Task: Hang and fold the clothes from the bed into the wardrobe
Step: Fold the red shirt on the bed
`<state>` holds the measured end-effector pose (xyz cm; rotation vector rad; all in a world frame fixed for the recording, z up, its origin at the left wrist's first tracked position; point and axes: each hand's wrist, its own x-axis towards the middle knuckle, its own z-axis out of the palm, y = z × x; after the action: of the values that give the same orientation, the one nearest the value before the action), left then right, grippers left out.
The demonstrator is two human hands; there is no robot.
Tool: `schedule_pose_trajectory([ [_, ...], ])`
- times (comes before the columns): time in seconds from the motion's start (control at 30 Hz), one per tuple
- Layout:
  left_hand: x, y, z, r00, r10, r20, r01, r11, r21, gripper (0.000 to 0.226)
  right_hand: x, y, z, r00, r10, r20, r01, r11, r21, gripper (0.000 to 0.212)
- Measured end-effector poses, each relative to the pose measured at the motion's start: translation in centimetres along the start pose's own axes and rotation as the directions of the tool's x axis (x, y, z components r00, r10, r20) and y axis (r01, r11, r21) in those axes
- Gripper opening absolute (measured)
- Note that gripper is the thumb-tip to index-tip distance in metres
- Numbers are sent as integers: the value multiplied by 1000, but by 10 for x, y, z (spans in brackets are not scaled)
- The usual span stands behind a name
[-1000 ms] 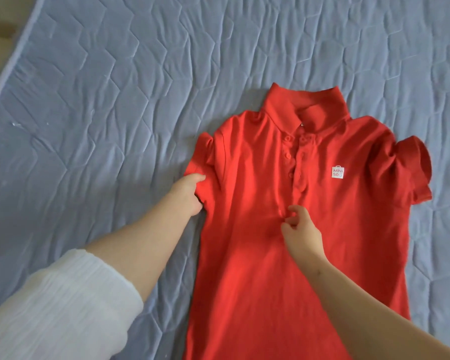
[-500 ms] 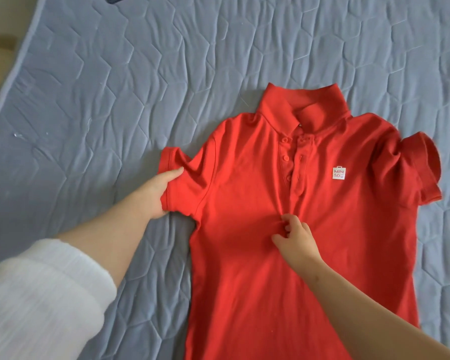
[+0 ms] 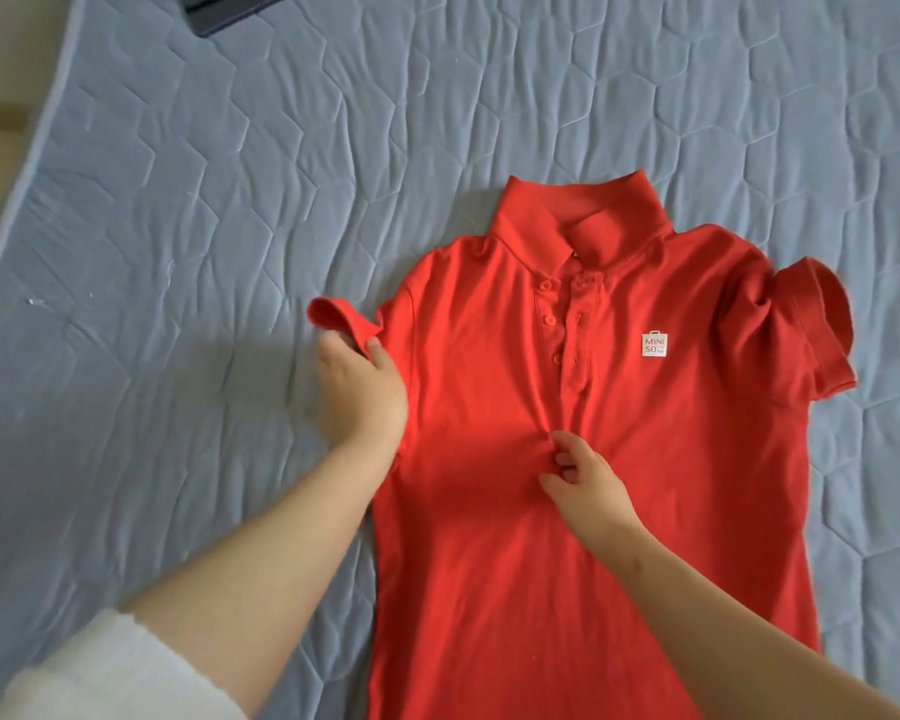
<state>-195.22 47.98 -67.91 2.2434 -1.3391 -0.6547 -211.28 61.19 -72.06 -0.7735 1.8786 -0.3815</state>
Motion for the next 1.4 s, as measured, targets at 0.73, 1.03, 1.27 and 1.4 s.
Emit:
schedule_pose_trajectory([
  [0.73,-119,50,133,542,-42,839,-493,792,359,103,52,52,-159,706,461,-538,-81,806,586,44],
  [1.03,-123,50,144,583,-87,808,-532,710,460,120,68,75,-196,802,570,-176,-48,356,933,23],
  [1.27,-124,61,135,616,-101,781,-404,811,423,92,49,88,-200,744,657,-124,82,95,992,15],
  [1.4,-138,76,133,790,199,580,-474,798,372,57,32,69,-185,614,227,-756,345,785,516,35],
])
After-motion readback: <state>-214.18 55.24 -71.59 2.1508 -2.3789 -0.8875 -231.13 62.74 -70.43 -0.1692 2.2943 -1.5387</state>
